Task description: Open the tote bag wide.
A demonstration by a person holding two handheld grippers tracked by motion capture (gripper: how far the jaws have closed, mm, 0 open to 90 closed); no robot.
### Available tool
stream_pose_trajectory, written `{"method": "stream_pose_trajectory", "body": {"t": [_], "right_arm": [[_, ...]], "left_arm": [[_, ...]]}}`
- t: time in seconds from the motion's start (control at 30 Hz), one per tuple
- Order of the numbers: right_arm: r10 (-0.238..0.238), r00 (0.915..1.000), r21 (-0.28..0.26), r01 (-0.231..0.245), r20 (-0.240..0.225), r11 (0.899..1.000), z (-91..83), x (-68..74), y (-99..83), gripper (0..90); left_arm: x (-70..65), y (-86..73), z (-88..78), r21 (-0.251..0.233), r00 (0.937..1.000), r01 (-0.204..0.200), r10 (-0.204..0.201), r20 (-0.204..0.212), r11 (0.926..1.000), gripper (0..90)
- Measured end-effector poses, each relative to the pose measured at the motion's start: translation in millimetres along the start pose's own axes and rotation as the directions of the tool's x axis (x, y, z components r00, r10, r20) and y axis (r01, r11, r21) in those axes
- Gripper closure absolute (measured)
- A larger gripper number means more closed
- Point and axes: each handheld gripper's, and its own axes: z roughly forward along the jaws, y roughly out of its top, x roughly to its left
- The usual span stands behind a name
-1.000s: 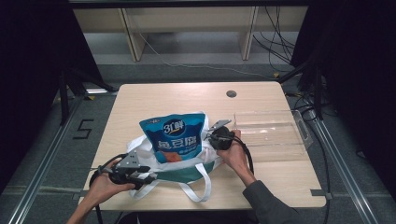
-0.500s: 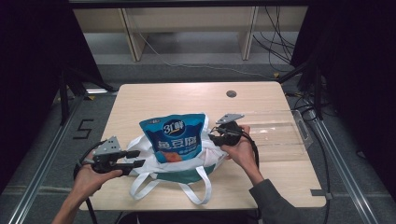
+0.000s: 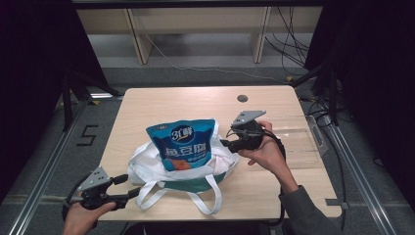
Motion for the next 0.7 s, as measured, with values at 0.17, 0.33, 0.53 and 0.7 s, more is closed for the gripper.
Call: {"method": "stream_pose_trajectory", "body": {"t": [0.17,0.33,0.53,0.7], "right_arm": [[-0.041,0.9989,0.034,0.042,-0.022,0.999,-10.4,2.5,9.4,33.3],[-0.107,0.9926,0.034,0.109,-0.058,0.993,-19.3,5.0,21.8,31.3],[-0.102,0.9915,0.039,0.106,-0.08,0.994,-27.3,9.6,32.2,28.9],[-0.141,0.9847,0.042,0.146,-0.102,0.988,-32.2,12.3,43.1,26.7]], "left_arm": [[-4.6,-23.4,-4.1,0.028,0.9978,0.047,-0.046,-0.048,0.9985,19.6],[-10.5,-35.3,-0.6,0.054,0.9974,0.051,-0.049,-0.053,0.9972,20.2],[-12.9,-41.7,-1.4,0.087,0.9971,0.014,-0.008,-0.076,0.9961,20.2],[-14.3,-46.1,0.5,0.078,0.9953,0.052,-0.045,-0.086,0.9956,19.2]]}}
